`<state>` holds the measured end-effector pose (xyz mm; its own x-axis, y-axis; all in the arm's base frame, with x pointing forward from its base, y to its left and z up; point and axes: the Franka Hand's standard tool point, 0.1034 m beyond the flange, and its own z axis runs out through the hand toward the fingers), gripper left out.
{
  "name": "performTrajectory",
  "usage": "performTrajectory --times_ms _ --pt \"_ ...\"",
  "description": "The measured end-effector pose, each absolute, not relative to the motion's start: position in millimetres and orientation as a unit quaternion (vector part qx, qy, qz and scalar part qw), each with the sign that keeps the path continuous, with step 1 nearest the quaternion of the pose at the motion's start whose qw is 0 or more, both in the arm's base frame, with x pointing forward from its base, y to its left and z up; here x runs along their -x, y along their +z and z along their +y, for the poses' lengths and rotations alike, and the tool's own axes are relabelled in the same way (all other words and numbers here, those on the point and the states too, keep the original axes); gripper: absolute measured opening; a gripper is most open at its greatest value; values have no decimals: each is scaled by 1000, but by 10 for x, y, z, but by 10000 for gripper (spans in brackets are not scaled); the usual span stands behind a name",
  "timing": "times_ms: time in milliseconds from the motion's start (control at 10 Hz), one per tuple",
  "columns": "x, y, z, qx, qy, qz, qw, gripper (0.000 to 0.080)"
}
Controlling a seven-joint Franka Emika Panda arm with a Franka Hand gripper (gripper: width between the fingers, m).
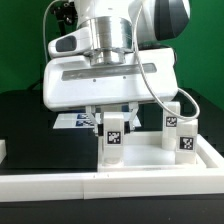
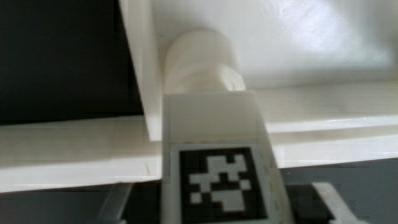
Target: Assemble square table
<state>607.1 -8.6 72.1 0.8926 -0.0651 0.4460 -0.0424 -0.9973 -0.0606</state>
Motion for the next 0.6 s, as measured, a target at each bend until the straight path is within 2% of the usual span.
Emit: performTrajectory --times_ms 300,400,500,600 --pt "-6071 721 -88 972 -230 28 25 291" --pt "-6071 721 -89 972 -230 28 25 494" --pt "-6071 721 -89 972 -230 28 24 494" --pt "-6071 721 -90 972 -230 28 24 613"
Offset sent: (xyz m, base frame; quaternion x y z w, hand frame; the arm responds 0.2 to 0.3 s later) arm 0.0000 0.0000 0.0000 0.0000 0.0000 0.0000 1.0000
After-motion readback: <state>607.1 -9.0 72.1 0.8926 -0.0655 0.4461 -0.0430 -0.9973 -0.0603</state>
